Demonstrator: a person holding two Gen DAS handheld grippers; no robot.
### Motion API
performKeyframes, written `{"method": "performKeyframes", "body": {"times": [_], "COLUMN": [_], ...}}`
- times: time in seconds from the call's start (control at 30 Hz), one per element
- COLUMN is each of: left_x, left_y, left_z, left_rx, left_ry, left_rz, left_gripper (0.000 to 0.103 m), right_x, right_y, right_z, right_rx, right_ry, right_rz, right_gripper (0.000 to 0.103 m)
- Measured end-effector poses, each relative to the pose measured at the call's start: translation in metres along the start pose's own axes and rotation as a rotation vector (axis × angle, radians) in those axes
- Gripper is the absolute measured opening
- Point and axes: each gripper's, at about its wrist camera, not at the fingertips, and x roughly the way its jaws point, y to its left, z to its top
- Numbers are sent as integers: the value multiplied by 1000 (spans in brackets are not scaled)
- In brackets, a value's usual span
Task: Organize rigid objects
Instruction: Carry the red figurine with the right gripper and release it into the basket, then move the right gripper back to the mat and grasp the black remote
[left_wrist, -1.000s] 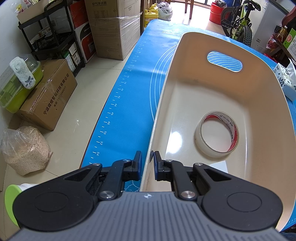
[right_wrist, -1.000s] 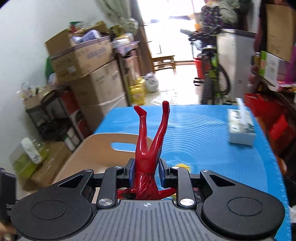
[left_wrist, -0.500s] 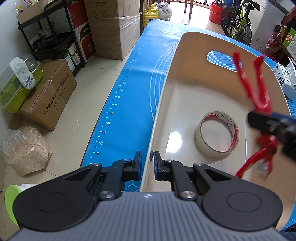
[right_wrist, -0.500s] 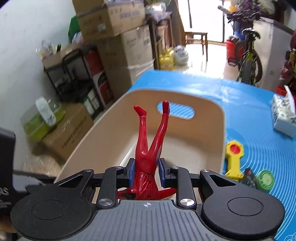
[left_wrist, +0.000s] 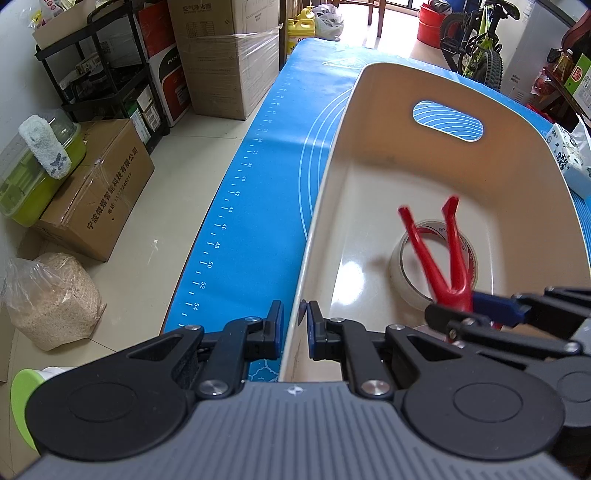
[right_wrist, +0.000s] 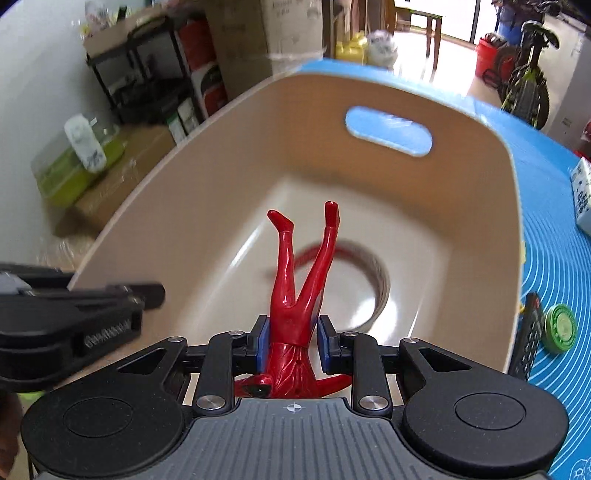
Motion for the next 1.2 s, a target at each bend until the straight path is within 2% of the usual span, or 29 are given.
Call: {"method": "performKeyframes", "body": {"times": [0.1,0.2,0.27,0.63,0.8,0.93,1.2], "left_x": [0,0,0,-1,-2,-2,-2], "left_y": [0,0,0,0,0,1,1], "left_z": [1,1,1,1,1,1,0], "left_rx": [0,1,1,0,1,0,2], "left_ry": [0,0,0,0,0,0,0], "left_rz": [1,1,1,1,1,1,2], "left_gripper": [15,15,15,15,15,15,15], "right_x": [-2,-9,-19,-90,-122,-128,-99], "right_y": [-2,-4,-9,-51,-75,-101,-143], "right_z": [-4,-5,-4,-5,-14,-21,-40], "right_rx": [5,4,20,113,132,162,226], "right_ry": [-17,-54,-82,-281,-397,-405,-321], "right_rz": [6,16,24,41,-28,-101,-185], "right_gripper": [37,51,55,68,78,78,78]}}
